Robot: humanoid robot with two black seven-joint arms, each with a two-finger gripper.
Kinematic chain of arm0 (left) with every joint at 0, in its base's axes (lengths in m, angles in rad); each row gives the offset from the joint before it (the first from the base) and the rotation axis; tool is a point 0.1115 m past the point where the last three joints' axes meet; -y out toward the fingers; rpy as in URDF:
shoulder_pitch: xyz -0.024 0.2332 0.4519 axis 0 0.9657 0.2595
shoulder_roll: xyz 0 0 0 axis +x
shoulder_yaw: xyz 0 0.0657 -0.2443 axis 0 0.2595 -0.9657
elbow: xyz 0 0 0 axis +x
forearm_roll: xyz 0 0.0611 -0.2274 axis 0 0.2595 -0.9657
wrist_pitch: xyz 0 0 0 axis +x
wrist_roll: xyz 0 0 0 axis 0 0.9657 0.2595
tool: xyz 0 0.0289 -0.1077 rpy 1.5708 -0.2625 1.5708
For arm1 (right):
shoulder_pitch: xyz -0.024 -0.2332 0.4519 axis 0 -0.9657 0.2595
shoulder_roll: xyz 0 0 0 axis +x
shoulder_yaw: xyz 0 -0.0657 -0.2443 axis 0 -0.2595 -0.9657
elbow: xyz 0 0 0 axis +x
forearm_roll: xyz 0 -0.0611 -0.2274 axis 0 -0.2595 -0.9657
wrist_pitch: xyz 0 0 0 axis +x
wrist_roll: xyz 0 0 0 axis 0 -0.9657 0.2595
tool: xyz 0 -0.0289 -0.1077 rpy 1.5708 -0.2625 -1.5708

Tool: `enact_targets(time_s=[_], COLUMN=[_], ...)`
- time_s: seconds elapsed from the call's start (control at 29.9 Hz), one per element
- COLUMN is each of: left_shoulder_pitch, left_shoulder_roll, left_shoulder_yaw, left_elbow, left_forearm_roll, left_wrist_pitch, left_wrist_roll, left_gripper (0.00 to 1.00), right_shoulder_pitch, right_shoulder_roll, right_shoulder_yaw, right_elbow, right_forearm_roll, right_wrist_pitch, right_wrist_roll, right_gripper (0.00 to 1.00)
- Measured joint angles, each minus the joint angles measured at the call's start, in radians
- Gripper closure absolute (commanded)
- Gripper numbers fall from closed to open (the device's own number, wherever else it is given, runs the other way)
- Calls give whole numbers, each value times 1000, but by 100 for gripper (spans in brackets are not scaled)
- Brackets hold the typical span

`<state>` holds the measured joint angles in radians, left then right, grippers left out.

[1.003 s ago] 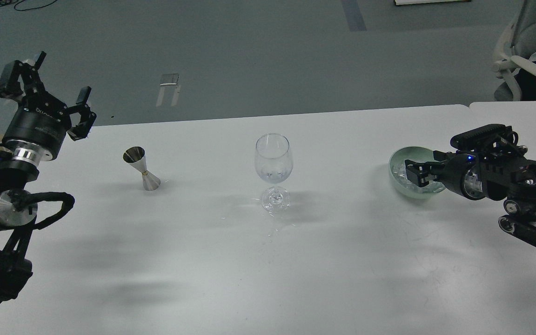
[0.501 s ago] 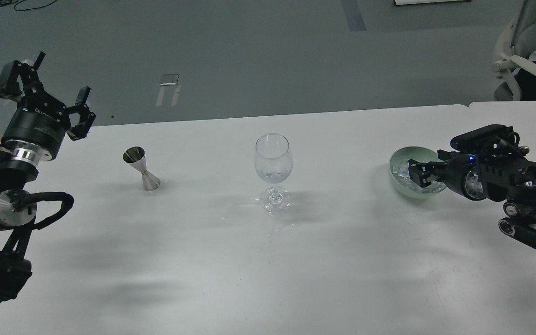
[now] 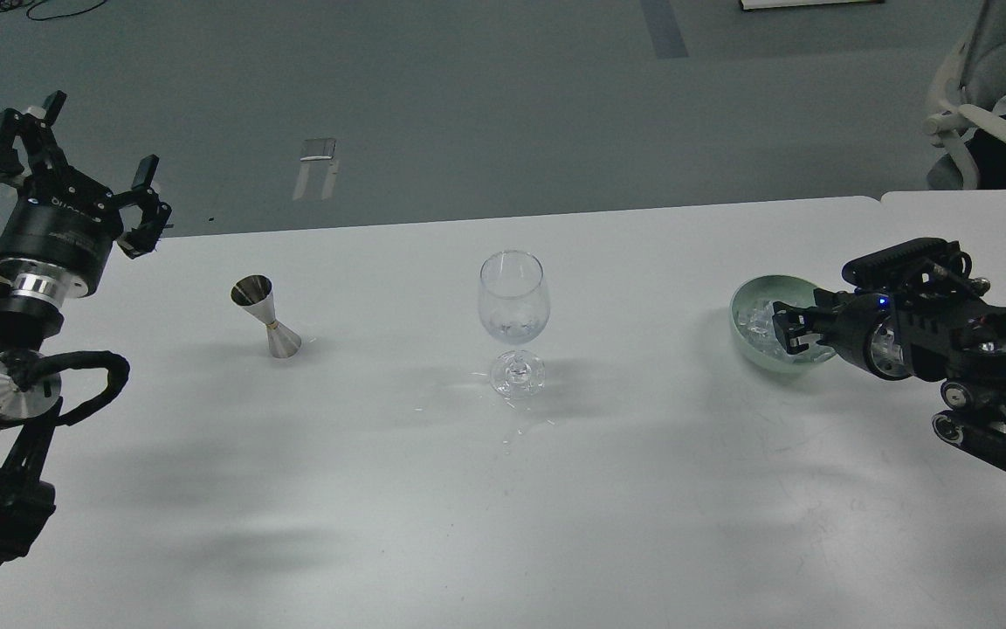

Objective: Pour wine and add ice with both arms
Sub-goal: 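Reach the right gripper into the green bowl and grasp an ice cube, then lift the ice cube with the right gripper and move it over the glass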

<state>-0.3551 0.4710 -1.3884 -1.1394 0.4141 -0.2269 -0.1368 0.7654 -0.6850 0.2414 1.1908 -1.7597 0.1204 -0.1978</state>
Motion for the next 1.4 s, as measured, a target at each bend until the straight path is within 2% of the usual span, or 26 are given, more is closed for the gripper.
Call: enact_targets(time_s=[0.07,0.37,0.67,0.97,1.2,1.4], left_shoulder_pitch=[0,2,5,5,5,5], left_shoulder_roll=[0,0,7,7,4,0], left_shoulder_yaw=[0,0,-1,-1,-1,0], left_elbow=[0,0,0,0,0,0], left_forearm_roll=[0,0,-3,-3,-3,-2], left_wrist_pitch=[0,0,0,0,0,-3], left_wrist_roll=[0,0,0,0,-1,-1], left_gripper=[2,2,2,2,2,2], right_shoulder_pitch=[0,-1,-20,-22,-20,-10], right_shoulder_roll=[-1,-13,-21,-20,-86,-97], right_shoulder_yaw=[2,11,16,64,133,197], right_elbow=[2,18,24,39,188,304], right_forearm_roll=[0,6,6,8,11,11], right_wrist_pitch=[1,1,-3,-3,-4,-3], right_wrist_roll=[0,-1,0,10,8,3], right_gripper=[75,85,88,87,86,85])
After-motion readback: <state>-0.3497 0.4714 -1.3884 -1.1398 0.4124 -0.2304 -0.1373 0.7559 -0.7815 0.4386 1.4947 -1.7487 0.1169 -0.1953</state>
